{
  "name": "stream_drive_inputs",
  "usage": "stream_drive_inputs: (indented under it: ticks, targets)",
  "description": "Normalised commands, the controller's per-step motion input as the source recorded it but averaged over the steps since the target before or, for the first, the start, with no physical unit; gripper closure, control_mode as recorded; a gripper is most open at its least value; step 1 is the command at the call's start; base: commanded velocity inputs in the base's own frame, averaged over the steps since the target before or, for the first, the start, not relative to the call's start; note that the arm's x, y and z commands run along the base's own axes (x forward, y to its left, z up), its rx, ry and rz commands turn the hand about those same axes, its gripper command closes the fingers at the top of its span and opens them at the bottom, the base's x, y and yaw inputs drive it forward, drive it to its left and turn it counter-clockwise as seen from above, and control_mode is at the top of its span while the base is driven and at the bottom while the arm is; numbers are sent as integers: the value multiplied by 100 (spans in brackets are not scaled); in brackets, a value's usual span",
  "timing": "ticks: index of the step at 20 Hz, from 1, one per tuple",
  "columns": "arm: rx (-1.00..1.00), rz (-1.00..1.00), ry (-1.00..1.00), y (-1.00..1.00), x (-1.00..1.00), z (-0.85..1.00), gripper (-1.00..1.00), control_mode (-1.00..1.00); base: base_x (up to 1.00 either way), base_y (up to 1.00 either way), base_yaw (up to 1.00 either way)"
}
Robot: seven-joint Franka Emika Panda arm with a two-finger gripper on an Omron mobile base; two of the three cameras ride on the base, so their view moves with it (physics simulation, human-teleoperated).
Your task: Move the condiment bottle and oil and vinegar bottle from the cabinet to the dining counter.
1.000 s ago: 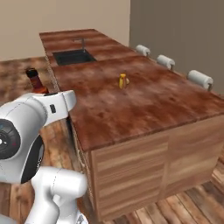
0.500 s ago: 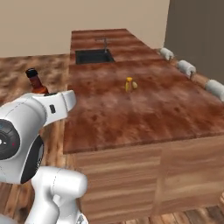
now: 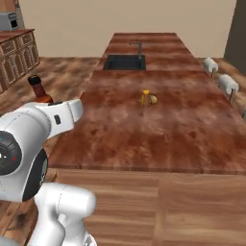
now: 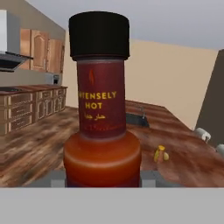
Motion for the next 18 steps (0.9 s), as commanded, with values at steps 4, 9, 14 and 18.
stream_drive_inputs:
  ticks: [4, 9, 14, 18]
  targets:
    - [0, 0, 0, 0, 0, 0, 100, 100, 0, -83, 40]
    - [0, 0, 0, 0, 0, 0, 100, 100, 0, -90, 39]
    - [0, 0, 0, 0, 0, 0, 100, 100, 0, -93, 38]
    - [0, 0, 0, 0, 0, 0, 100, 100, 0, -97, 36]
